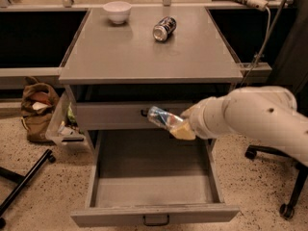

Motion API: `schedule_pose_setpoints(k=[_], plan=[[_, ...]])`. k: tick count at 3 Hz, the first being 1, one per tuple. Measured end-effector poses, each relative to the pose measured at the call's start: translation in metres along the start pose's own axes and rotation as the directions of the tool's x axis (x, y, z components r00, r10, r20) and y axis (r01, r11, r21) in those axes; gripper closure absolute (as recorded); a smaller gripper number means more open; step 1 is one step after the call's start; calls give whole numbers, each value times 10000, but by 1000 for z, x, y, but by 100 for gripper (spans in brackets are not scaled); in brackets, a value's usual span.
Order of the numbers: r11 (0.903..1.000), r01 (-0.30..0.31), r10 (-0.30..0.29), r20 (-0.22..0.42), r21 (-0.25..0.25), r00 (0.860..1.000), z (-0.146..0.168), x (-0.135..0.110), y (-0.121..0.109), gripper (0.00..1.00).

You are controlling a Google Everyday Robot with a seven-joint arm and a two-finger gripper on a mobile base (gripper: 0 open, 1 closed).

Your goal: Place redbull can into middle drawer

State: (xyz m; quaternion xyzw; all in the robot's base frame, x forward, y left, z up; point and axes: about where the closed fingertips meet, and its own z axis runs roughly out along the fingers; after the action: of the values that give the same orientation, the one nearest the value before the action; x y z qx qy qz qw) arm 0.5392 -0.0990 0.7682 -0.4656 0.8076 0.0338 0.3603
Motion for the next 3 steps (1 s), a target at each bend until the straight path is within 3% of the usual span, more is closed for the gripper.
schedule_pose_setpoints(k=[1,2,3], plan=[[9966,-782,773,-327,-269,9965,21,40,46,100],[9879,-1173,1141,-370,-1014,9928,44,58,88,100],[9879,-1173,1141,-370,-1014,9928,44,58,88,100]])
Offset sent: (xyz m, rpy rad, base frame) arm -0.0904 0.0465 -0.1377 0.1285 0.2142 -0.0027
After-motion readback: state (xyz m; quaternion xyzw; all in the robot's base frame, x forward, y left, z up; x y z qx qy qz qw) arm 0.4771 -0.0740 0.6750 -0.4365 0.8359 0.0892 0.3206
